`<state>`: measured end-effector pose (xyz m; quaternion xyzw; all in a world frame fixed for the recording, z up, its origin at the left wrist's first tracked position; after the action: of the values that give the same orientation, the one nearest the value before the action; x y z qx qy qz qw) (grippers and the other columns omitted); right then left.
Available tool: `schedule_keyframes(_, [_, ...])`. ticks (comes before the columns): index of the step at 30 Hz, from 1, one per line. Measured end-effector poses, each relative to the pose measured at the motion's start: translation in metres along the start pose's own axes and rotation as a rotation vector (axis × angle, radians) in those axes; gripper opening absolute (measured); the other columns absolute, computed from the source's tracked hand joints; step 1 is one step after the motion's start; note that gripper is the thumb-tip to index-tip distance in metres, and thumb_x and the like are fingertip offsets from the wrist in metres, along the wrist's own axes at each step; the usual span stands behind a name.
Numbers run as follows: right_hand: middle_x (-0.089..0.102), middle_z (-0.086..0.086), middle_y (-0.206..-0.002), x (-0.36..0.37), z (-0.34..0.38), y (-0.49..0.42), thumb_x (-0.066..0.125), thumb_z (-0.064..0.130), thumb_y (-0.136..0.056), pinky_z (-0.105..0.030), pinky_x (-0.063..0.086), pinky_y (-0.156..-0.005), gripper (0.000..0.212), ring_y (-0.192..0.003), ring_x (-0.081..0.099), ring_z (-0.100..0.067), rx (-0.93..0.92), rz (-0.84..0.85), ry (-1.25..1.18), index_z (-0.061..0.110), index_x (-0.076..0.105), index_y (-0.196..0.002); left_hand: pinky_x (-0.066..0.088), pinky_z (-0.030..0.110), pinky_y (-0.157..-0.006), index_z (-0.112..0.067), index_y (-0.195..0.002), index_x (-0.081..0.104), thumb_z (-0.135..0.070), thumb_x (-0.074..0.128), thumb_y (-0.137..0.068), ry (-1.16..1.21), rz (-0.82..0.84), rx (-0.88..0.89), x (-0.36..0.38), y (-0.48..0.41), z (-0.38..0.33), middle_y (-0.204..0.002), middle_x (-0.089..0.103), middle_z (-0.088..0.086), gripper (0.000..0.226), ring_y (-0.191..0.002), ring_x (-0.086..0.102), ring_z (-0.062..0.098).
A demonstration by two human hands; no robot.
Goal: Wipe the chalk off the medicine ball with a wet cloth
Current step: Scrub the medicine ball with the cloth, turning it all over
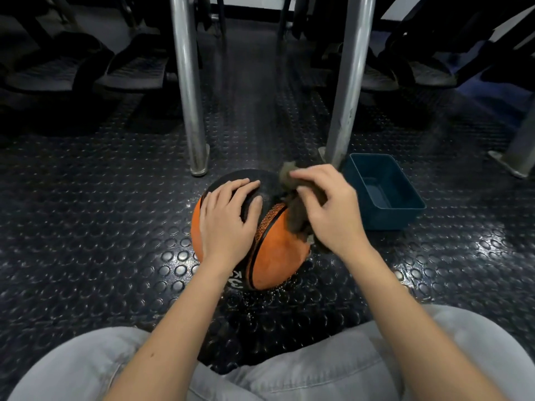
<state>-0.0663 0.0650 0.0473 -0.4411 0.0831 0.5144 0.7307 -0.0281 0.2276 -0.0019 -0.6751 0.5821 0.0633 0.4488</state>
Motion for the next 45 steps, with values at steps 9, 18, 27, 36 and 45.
schedule_keyframes(9, [0.054,-0.001,-0.117,0.0,-0.038,0.003,0.048,0.009,-0.094,-0.026,0.037,-0.081,0.026,-0.109,0.047,-0.02,0.359,0.037,0.288,0.017,0.062,-0.114,0.02,0.023,-0.103,-0.031,-0.123,0.061,-0.052,0.032,-0.09,0.006,0.015,-0.042,-0.002,-0.002,0.0,-0.127,0.056,-0.013,0.049,-0.121,0.038,0.005])
schedule_keyframes(18, [0.054,-0.002,-0.118,0.017,-0.045,0.016,0.044,0.011,-0.096,-0.031,0.043,-0.081,0.028,-0.103,0.048,-0.022,0.293,0.156,0.344,0.015,0.061,-0.118,0.02,0.024,-0.104,-0.031,-0.126,0.059,-0.053,0.031,-0.09,0.009,0.055,-0.047,-0.004,-0.003,0.0,-0.129,0.054,-0.013,0.051,-0.123,0.039,0.008])
schedule_keyframes(27, [0.055,-0.003,-0.108,0.021,-0.006,0.023,0.045,0.014,-0.091,-0.03,0.044,-0.088,0.027,-0.101,0.052,-0.02,-0.008,0.111,0.056,0.012,0.064,-0.109,0.018,0.027,-0.107,-0.033,-0.131,0.053,-0.057,0.026,-0.088,-0.03,0.131,-0.055,-0.007,-0.004,0.0,-0.133,0.049,-0.013,0.056,-0.126,0.034,0.009])
schedule_keyframes(36, [0.054,-0.002,-0.106,0.011,0.011,0.02,0.052,0.006,-0.089,-0.02,0.035,-0.085,0.022,-0.098,0.047,-0.016,0.006,0.065,0.09,0.013,0.064,-0.106,0.002,0.033,-0.116,-0.038,-0.143,0.033,-0.037,0.047,-0.096,0.026,0.458,-0.108,-0.016,-0.016,0.0,-0.149,0.027,-0.015,0.048,-0.139,0.013,0.008])
schedule_keyframes(45, [0.045,0.002,-0.107,0.01,-0.035,0.012,0.05,0.003,-0.092,-0.02,0.032,-0.086,0.021,-0.111,0.047,-0.022,0.436,0.011,0.114,0.015,0.06,-0.105,-0.002,0.037,-0.117,-0.037,-0.147,0.022,-0.043,0.051,-0.094,0.075,0.509,-0.185,-0.023,-0.018,0.0,-0.151,0.019,-0.017,0.061,-0.139,0.005,0.005])
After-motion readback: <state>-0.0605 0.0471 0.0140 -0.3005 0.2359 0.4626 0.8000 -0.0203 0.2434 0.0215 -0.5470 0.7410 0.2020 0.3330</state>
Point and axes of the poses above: each hand's wrist, its own y-axis away from the middle knuckle, its own x-axis out of the palm, z = x × y, the point moved 2 cm from there along -y, towards the middle knuckle
